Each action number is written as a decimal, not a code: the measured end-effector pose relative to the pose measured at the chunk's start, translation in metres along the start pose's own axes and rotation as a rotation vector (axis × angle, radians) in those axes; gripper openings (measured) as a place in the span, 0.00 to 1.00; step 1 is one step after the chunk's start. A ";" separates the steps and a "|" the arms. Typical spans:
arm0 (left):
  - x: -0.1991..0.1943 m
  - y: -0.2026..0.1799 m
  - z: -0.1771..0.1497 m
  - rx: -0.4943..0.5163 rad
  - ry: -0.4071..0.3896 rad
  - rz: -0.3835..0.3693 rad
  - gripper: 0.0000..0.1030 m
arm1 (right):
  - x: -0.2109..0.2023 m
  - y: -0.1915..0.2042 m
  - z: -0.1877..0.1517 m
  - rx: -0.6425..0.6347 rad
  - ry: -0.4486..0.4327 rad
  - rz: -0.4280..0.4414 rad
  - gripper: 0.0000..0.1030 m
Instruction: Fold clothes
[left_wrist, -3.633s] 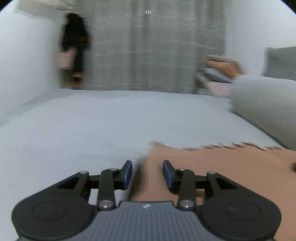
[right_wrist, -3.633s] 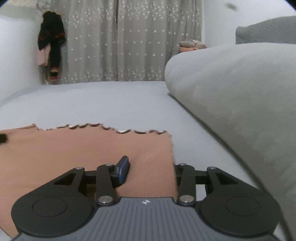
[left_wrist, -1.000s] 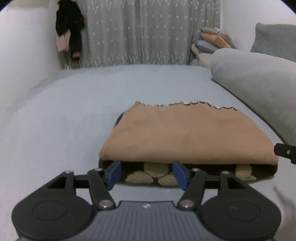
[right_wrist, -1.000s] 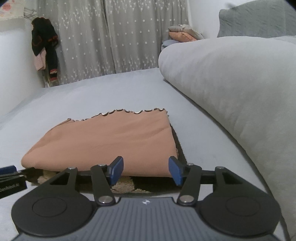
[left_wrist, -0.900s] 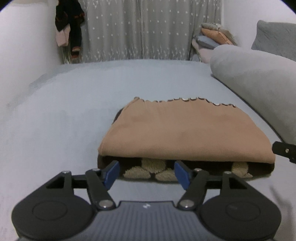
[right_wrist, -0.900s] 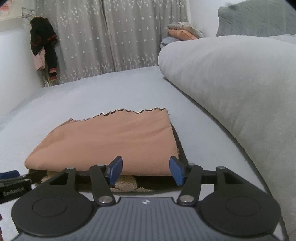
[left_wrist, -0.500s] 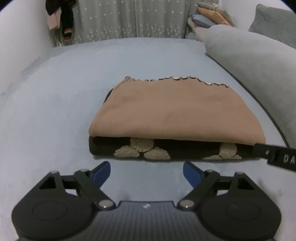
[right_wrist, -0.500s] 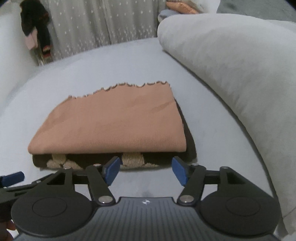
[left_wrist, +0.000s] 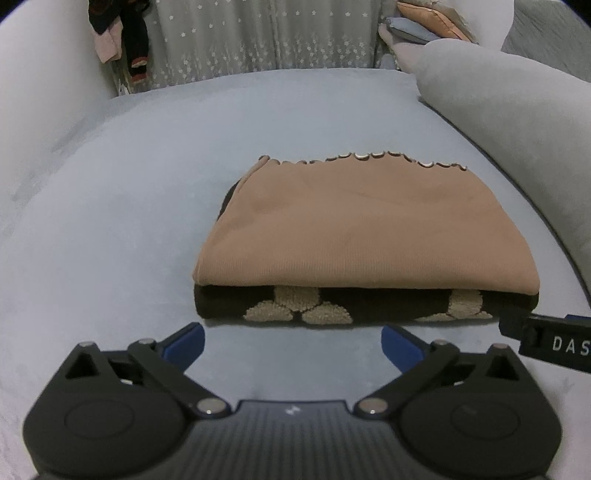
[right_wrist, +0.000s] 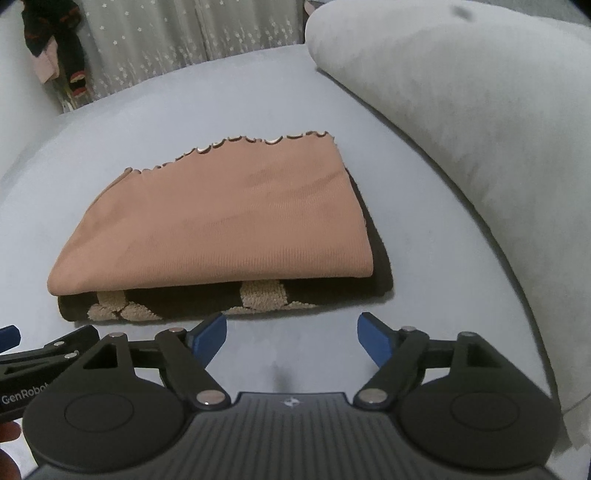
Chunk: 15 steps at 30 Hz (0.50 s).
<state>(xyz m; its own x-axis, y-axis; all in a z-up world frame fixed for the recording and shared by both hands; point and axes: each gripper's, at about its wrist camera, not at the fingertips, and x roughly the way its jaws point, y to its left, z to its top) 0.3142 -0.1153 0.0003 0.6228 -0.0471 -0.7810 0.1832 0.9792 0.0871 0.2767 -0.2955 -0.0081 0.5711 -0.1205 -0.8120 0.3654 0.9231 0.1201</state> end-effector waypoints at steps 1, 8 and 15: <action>-0.001 0.000 0.000 0.001 -0.001 -0.002 0.99 | 0.000 0.000 0.000 0.003 0.004 0.002 0.79; -0.002 -0.003 0.001 0.031 0.009 -0.010 0.99 | 0.001 0.003 0.000 -0.016 0.036 -0.005 0.80; -0.004 -0.005 0.002 0.039 0.010 -0.011 1.00 | 0.001 0.002 0.000 -0.013 0.049 -0.002 0.80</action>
<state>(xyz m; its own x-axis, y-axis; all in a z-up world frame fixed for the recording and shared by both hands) 0.3128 -0.1205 0.0043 0.6129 -0.0556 -0.7882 0.2194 0.9703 0.1022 0.2782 -0.2933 -0.0091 0.5340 -0.1046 -0.8390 0.3569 0.9275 0.1115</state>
